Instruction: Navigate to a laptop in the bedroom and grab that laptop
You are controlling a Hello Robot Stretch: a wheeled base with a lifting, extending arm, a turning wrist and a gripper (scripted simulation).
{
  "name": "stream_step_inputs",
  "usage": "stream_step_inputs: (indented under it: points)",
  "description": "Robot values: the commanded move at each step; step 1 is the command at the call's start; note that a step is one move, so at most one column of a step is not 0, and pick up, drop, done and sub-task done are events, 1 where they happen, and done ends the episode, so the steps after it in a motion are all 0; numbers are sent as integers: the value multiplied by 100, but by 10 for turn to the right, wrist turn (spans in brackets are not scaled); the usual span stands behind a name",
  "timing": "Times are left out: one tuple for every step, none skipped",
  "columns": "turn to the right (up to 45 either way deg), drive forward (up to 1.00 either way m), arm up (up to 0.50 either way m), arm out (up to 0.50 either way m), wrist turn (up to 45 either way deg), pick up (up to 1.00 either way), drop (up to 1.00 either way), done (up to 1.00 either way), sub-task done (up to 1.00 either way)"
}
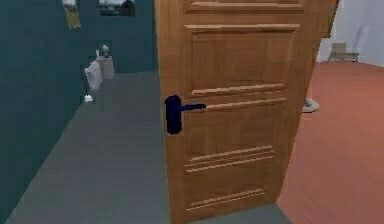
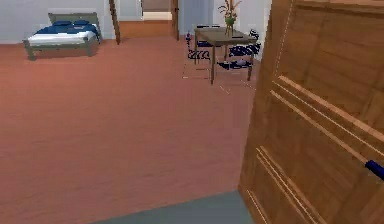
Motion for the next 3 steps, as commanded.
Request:
stream_step_inputs:
  points:
    - [450,0,0,0,0,0,0,0,0]
    - [270,0,0,0,0,0,0,0,0]
    - [0,100,0,0,0,0,0,0,0]
